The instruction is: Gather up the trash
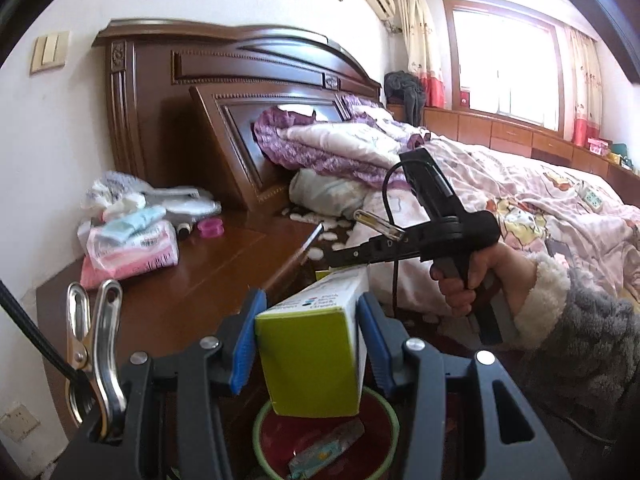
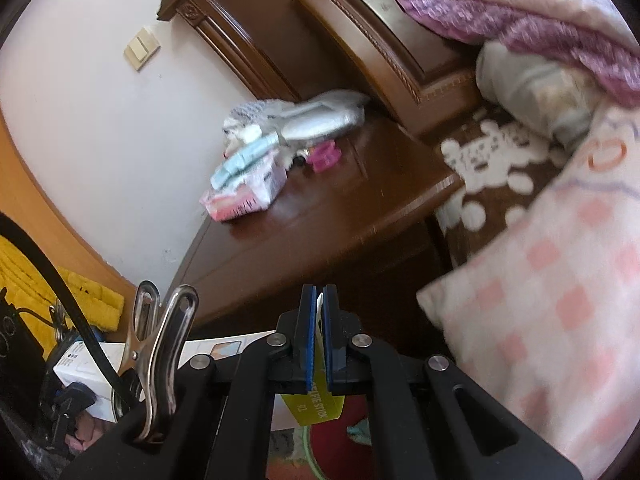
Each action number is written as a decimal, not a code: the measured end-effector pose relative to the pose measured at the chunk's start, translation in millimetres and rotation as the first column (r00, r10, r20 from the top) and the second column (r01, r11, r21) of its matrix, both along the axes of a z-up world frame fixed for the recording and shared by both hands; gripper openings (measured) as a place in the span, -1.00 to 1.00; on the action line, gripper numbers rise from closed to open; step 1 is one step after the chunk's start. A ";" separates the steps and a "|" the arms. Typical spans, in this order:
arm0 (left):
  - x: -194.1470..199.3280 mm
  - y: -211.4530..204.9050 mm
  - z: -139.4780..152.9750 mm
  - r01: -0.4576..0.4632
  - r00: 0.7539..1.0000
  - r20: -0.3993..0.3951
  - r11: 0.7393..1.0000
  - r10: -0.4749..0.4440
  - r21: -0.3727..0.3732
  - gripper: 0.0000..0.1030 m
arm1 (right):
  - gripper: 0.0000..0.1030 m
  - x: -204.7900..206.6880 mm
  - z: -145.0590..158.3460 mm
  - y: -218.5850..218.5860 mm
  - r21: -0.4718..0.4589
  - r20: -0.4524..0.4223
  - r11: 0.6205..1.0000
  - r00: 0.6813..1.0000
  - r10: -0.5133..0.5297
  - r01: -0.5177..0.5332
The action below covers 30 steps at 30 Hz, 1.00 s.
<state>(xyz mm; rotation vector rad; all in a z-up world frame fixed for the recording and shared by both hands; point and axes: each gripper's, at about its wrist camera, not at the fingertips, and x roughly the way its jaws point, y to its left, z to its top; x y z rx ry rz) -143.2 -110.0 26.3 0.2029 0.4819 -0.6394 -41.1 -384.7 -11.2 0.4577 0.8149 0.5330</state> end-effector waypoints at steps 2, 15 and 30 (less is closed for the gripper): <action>-0.2 2.3 -9.0 -0.002 0.999 -0.032 1.000 0.002 0.003 -0.03 | -0.91 -2.9 -11.7 0.1 0.021 -0.030 1.000 1.000 0.001 -0.001; 16.0 19.9 -97.1 -0.039 0.959 -0.278 0.999 0.043 0.022 -0.02 | -0.91 -2.9 -125.1 19.2 -0.003 -0.308 1.000 0.951 0.012 -0.014; 44.6 7.3 -207.6 -0.082 0.872 -0.455 0.970 0.182 0.230 -0.21 | -0.97 -5.6 -219.7 91.7 -0.154 -0.434 0.964 0.892 0.129 -0.215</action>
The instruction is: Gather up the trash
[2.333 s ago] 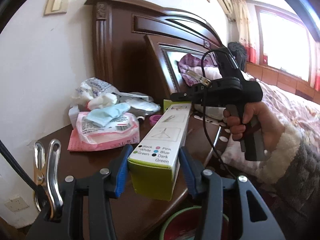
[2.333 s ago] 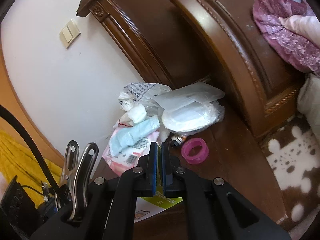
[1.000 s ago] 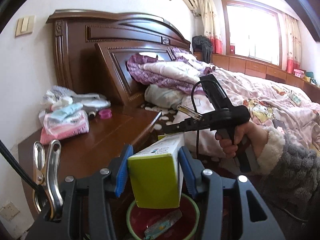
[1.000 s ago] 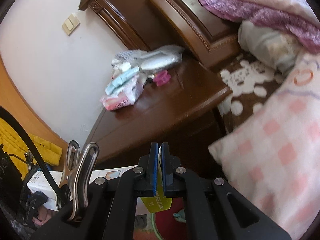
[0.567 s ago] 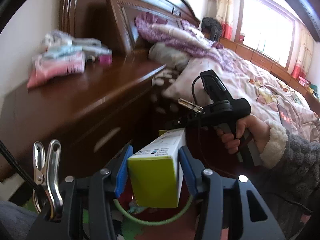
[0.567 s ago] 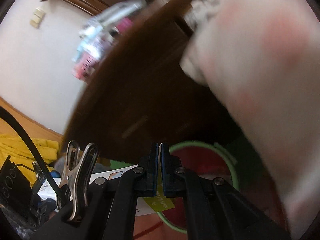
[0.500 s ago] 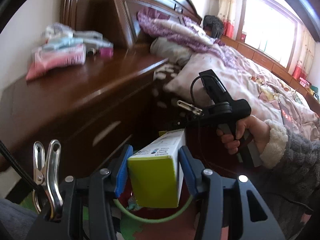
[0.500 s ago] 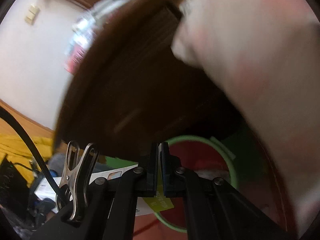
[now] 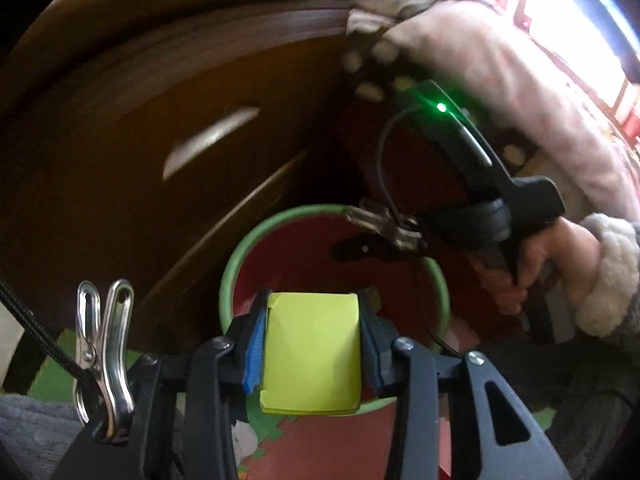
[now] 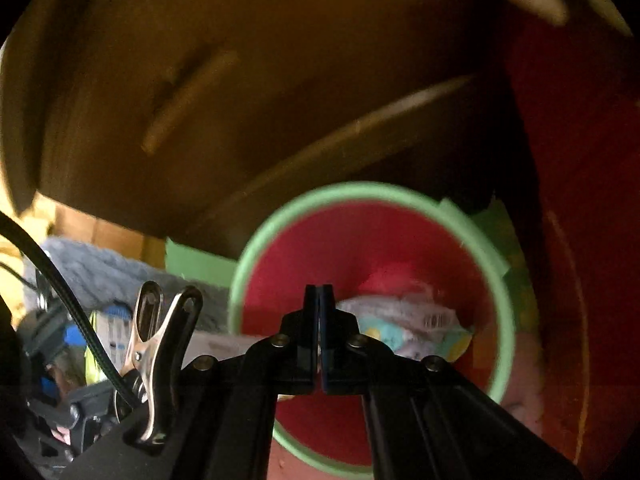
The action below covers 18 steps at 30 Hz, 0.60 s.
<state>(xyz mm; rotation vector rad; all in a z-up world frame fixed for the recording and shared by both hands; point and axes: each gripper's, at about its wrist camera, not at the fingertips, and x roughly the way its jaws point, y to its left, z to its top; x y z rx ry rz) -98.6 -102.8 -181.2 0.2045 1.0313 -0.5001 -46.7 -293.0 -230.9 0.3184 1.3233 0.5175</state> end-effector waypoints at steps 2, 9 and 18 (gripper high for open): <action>3.7 5.5 -10.4 -0.019 0.999 -0.026 1.000 0.019 0.000 -0.21 | -0.97 -0.2 -14.3 6.3 -0.027 -0.030 0.999 0.999 0.024 -0.025; 25.5 13.5 -27.4 -0.108 0.992 -0.063 0.993 0.106 -0.039 -0.21 | -0.97 -2.5 -39.4 16.7 -0.095 -0.077 0.992 0.994 0.077 -0.084; 53.1 8.5 -68.1 -0.193 0.972 -0.134 0.981 0.191 -0.001 -0.19 | -0.97 -12.5 -67.0 31.2 -0.134 -0.142 0.981 0.982 0.122 -0.141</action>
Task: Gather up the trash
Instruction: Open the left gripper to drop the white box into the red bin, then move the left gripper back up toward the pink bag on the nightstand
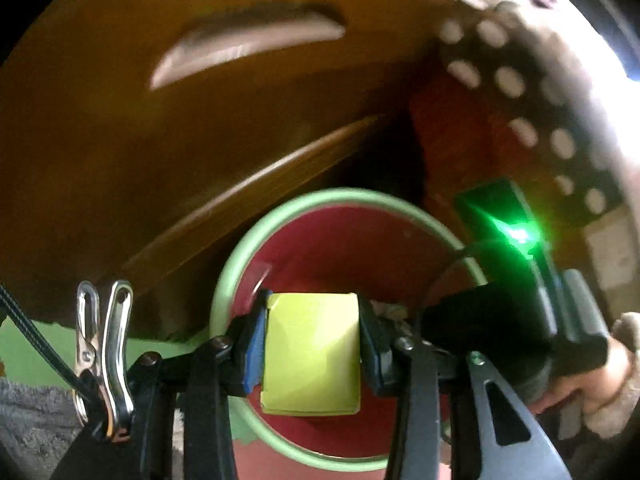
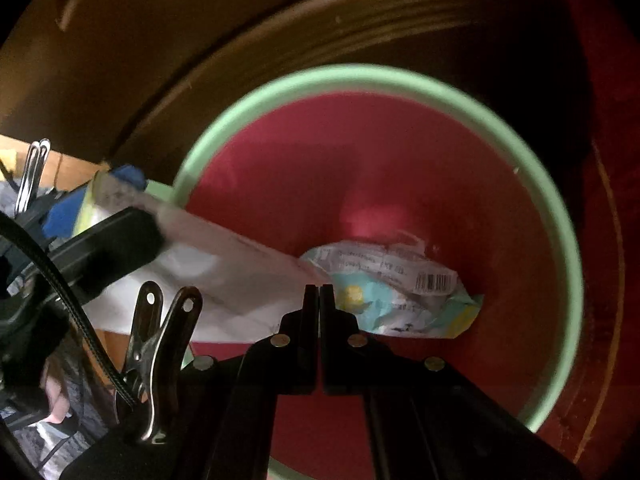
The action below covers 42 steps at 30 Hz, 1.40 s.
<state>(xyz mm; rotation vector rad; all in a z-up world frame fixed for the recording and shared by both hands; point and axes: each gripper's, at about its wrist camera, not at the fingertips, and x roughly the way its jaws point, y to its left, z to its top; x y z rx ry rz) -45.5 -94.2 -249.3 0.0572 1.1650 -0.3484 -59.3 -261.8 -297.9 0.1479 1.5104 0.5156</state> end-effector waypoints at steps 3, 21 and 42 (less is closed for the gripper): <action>0.1 0.1 -12.9 -0.015 0.999 -0.033 0.999 0.017 0.049 -0.14 | -0.97 -1.3 -8.5 1.8 -0.016 -0.029 1.000 1.000 0.006 -0.006; 7.6 11.0 -27.0 -0.053 0.990 -0.131 0.998 0.057 0.036 0.39 | -0.38 1.2 -22.2 -1.7 -0.043 -0.074 0.999 0.997 -0.003 0.000; -1.3 -8.6 7.0 -0.032 0.999 -0.018 0.998 0.033 0.056 0.41 | -0.15 1.1 31.9 -31.9 0.030 -0.014 0.998 0.999 -0.048 0.049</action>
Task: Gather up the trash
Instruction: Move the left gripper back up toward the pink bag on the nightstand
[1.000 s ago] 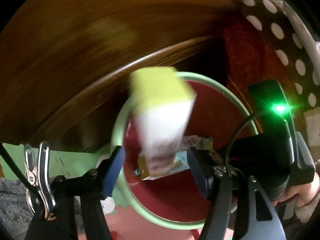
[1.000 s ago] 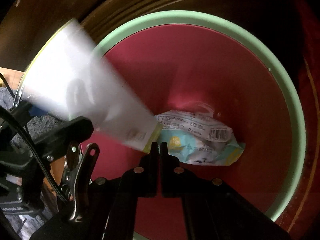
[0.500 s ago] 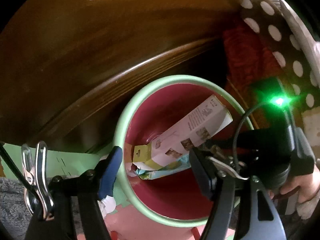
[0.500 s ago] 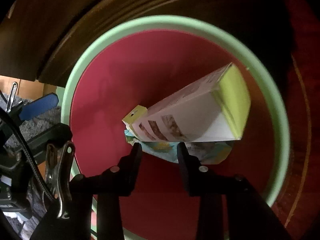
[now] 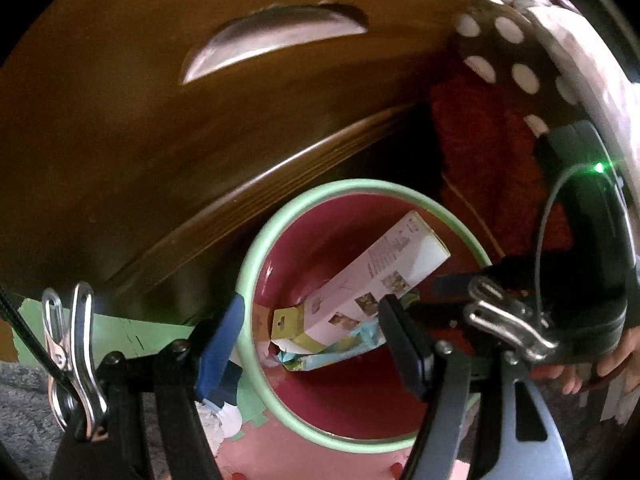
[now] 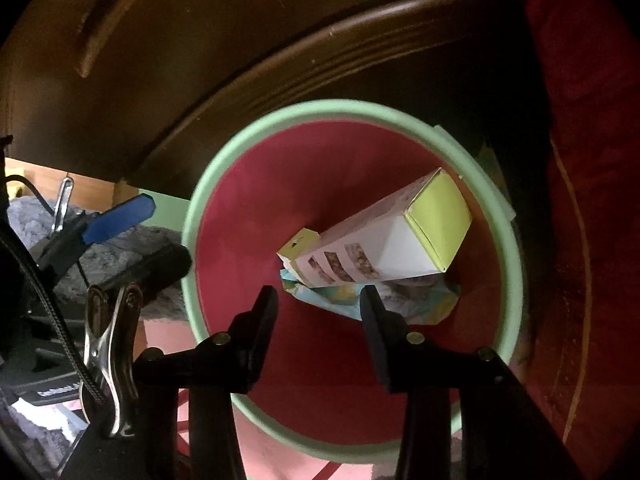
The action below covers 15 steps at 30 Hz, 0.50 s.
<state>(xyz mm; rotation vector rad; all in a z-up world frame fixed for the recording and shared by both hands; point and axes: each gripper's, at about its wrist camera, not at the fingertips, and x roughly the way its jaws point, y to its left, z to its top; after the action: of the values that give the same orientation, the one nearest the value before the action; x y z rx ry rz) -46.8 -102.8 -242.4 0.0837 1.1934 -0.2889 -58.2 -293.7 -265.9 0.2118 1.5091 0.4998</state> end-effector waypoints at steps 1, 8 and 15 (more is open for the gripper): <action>-2.2 -0.3 5.8 0.002 1.000 0.013 1.000 -0.002 -0.005 0.42 | -0.15 -0.4 3.4 -0.7 -0.004 0.006 1.000 1.000 -0.001 0.001; -18.3 -8.2 53.9 0.046 0.994 0.099 0.997 -0.041 -0.057 0.42 | -0.14 -15.4 36.6 -14.9 0.011 -0.004 0.999 0.999 0.037 -0.037; -32.2 -9.8 97.8 0.085 0.983 0.167 0.993 -0.070 -0.086 0.42 | -0.13 -34.2 90.8 -22.0 0.010 0.122 0.989 0.981 0.148 -0.151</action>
<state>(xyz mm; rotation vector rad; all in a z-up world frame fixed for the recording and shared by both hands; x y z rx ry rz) -79.0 -112.6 -144.6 0.0718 1.0134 -0.3981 -92.4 -315.8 -175.1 0.0814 1.4082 0.6363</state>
